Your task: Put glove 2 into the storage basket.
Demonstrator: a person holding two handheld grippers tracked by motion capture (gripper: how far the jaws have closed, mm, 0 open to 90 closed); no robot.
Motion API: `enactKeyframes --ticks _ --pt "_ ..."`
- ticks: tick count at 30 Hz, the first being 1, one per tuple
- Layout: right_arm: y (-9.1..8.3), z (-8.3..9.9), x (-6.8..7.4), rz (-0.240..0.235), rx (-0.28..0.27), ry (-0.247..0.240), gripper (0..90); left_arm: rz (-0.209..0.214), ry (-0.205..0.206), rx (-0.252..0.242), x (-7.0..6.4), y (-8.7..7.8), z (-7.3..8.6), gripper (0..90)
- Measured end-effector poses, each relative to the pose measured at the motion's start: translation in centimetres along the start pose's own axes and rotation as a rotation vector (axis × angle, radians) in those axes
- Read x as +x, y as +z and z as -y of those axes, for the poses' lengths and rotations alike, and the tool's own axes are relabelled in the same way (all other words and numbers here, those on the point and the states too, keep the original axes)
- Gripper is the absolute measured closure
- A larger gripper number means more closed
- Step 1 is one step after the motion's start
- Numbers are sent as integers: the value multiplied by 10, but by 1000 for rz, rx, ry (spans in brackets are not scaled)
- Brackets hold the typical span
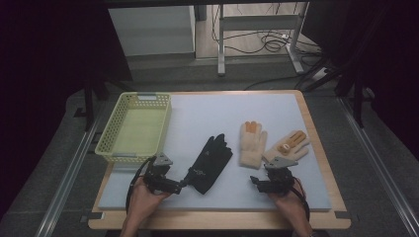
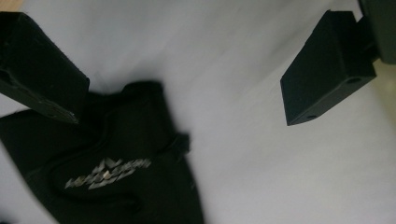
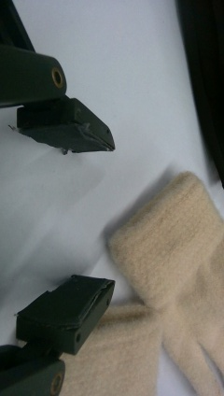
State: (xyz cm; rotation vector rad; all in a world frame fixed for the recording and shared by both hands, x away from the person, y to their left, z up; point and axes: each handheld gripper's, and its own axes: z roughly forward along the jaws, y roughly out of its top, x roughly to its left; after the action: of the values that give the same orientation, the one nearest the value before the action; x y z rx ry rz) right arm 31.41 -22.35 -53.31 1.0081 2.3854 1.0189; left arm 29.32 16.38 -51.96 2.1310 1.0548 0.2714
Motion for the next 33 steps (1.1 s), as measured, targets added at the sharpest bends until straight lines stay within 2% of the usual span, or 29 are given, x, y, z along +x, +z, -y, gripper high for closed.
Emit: enactKeyframes --ticks 2,4,5,8,11,15,17,18,22,24,27,29,30,32,33 --pt "0 0 0 1 0 0 270 3 6 -2 -6 6 -10 14" --pt "0 0 0 2 0 -1 268 3 28 10 -12 13 -20 9" --pt "0 0 0 2 0 -1 268 3 28 10 -12 13 -20 7" --pt "0 0 0 5 0 0 263 4 49 27 -23 27 -38 0" --pt "0 0 0 6 0 1 259 7 53 32 -28 34 -46 0" --pt "0 0 0 8 0 3 254 25 69 38 -41 50 -59 0" --pt "0 0 0 7 1 1 252 19 71 45 -43 54 -61 0" --pt "0 0 0 8 0 4 251 -28 84 64 -46 63 -63 0" --pt "0 0 0 9 1 3 250 -70 79 103 -42 75 -63 0" --pt "0 0 0 8 1 3 250 -64 67 130 -39 81 -61 0" --pt "0 0 0 9 1 3 249 -43 51 128 -39 84 -59 0" --pt "0 0 0 9 1 3 249 -39 61 133 -41 83 -58 0" --pt "0 0 0 9 1 3 249 -48 80 141 -45 84 -58 0" --pt "0 0 0 9 1 3 249 -49 85 146 -46 83 -58 0" --pt "0 0 0 9 1 2 249 -47 86 149 -46 82 -58 42"
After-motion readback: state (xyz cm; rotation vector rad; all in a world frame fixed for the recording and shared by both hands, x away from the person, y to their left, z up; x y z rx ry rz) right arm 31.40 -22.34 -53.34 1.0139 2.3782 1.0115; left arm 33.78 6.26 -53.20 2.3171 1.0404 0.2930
